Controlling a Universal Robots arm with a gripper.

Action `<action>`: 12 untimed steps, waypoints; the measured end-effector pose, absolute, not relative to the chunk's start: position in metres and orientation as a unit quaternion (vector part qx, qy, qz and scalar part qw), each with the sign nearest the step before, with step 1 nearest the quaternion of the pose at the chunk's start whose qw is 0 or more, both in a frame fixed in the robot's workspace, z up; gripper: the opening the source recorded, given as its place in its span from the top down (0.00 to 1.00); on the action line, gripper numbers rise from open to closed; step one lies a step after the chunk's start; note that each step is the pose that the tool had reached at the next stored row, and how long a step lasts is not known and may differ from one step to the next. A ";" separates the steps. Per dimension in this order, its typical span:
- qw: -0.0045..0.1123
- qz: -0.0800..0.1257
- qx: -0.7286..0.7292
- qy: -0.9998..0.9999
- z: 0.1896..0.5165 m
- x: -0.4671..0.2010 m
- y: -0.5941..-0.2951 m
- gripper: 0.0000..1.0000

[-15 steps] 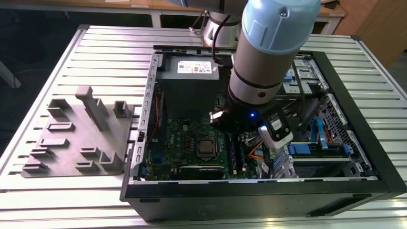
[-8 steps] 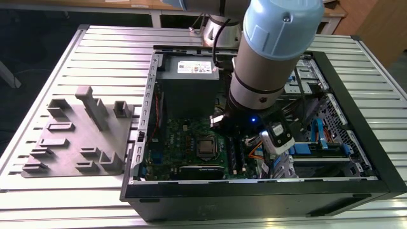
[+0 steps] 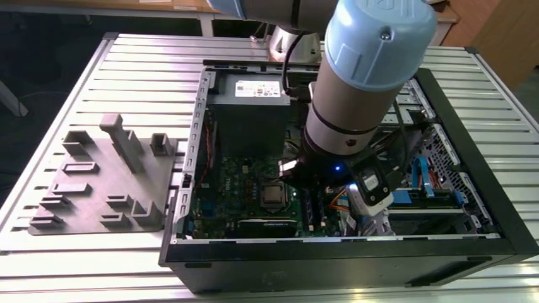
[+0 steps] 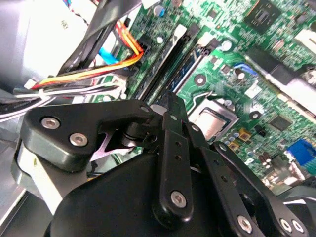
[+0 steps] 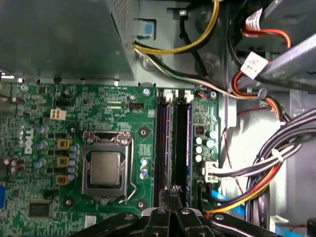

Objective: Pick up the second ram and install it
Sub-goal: 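Press down the second ram until it locks into place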

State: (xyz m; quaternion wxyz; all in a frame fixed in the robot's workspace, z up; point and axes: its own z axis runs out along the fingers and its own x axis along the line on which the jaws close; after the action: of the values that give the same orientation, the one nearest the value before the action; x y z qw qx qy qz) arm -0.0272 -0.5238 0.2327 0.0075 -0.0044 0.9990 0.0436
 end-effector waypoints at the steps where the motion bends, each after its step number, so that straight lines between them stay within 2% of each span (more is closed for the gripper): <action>1: 0.007 0.044 -0.004 0.999 0.233 -0.027 -0.526 0.93; 12: 0.008 0.044 -0.003 0.999 0.233 -0.027 -0.539 0.93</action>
State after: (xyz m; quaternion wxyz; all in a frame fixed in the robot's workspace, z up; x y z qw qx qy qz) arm -0.0272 -0.5392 0.2326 0.0075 -0.0032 0.9990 0.0436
